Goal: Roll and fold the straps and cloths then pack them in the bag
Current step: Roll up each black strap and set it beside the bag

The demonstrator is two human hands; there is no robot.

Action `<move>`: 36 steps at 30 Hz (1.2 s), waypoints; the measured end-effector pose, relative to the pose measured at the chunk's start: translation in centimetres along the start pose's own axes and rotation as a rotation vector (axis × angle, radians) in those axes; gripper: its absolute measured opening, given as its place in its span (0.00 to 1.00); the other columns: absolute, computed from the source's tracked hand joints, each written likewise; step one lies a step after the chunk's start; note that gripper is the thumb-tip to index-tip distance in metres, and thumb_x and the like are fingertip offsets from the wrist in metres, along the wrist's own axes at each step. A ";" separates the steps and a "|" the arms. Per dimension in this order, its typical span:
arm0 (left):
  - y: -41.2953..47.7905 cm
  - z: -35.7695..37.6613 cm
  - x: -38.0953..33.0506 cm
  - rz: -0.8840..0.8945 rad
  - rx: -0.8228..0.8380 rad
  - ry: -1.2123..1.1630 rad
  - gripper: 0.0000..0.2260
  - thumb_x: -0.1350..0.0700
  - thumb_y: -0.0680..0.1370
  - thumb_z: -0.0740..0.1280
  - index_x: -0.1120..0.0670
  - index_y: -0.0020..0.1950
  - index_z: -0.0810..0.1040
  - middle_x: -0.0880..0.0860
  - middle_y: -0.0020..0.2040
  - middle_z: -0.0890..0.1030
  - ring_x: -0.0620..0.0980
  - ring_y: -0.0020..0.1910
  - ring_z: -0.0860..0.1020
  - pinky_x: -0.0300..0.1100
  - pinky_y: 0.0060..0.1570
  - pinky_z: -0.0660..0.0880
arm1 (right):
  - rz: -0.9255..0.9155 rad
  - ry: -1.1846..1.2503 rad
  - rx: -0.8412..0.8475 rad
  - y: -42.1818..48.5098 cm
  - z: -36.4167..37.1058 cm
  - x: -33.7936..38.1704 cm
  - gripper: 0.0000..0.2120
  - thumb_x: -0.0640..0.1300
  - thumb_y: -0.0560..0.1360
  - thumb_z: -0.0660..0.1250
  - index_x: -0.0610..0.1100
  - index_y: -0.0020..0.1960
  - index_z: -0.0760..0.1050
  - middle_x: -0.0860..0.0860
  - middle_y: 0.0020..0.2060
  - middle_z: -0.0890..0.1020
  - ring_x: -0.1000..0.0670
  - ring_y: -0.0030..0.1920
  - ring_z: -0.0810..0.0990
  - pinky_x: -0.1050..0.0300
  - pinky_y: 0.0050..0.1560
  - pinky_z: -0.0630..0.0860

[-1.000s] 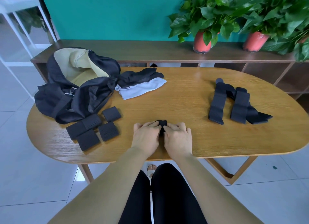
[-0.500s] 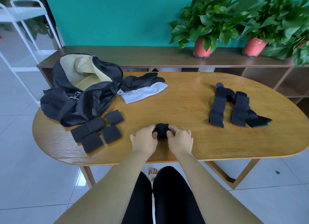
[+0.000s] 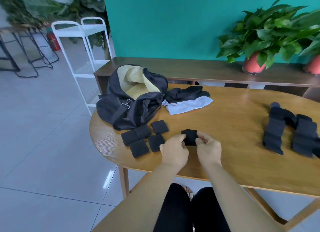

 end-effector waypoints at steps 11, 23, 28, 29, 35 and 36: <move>1.0 -7.4 5.4 -0.054 -0.175 0.083 0.16 0.63 0.80 0.55 0.53 0.63 0.76 0.50 0.60 0.78 0.53 0.60 0.73 0.40 0.47 0.52 | -0.119 -0.033 0.150 -0.6 9.1 5.2 0.16 0.37 0.78 0.61 0.44 0.64 0.76 0.49 0.60 0.79 0.50 0.59 0.76 0.60 0.60 0.71; 0.4 -11.1 9.6 -0.083 -0.396 0.165 0.17 0.63 0.78 0.57 0.52 0.63 0.78 0.50 0.64 0.78 0.48 0.61 0.74 0.46 0.52 0.58 | -0.198 -0.088 0.322 -1.9 15.5 6.9 0.18 0.35 0.78 0.59 0.44 0.65 0.75 0.50 0.62 0.78 0.51 0.62 0.76 0.54 0.64 0.72; 0.2 -11.7 12.6 -0.205 -0.349 0.231 0.19 0.63 0.79 0.57 0.52 0.67 0.74 0.48 0.67 0.74 0.48 0.64 0.72 0.44 0.55 0.54 | -0.280 -0.222 0.418 -3.0 18.7 7.4 0.19 0.36 0.79 0.56 0.46 0.67 0.74 0.48 0.63 0.77 0.47 0.61 0.76 0.49 0.61 0.74; 0.1 -11.7 12.8 -0.214 -0.347 0.229 0.17 0.64 0.78 0.56 0.52 0.63 0.76 0.50 0.63 0.77 0.49 0.59 0.74 0.44 0.51 0.54 | -0.291 -0.263 0.440 -3.2 19.3 7.4 0.19 0.37 0.79 0.56 0.47 0.67 0.73 0.48 0.63 0.77 0.46 0.60 0.76 0.48 0.60 0.74; 0.1 -11.0 13.5 -0.243 -0.268 0.363 0.16 0.62 0.76 0.57 0.50 0.61 0.74 0.50 0.66 0.72 0.51 0.62 0.69 0.50 0.57 0.61 | -0.418 -0.483 0.477 -3.6 20.6 7.4 0.21 0.35 0.78 0.56 0.49 0.67 0.74 0.52 0.66 0.75 0.43 0.65 0.71 0.49 0.64 0.70; 0.2 -11.1 13.3 -0.250 -0.256 0.391 0.20 0.61 0.77 0.58 0.48 0.67 0.71 0.50 0.72 0.66 0.51 0.68 0.65 0.51 0.61 0.60 | -0.433 -0.498 0.476 -3.6 20.5 7.5 0.21 0.35 0.77 0.56 0.48 0.66 0.74 0.51 0.65 0.75 0.43 0.65 0.71 0.48 0.64 0.70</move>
Point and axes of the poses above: each hand's wrist, its own y-axis towards the middle knuckle, its own z-axis out of the palm, x = y × z, the point moved 9 cm from there along y, towards the middle knuckle
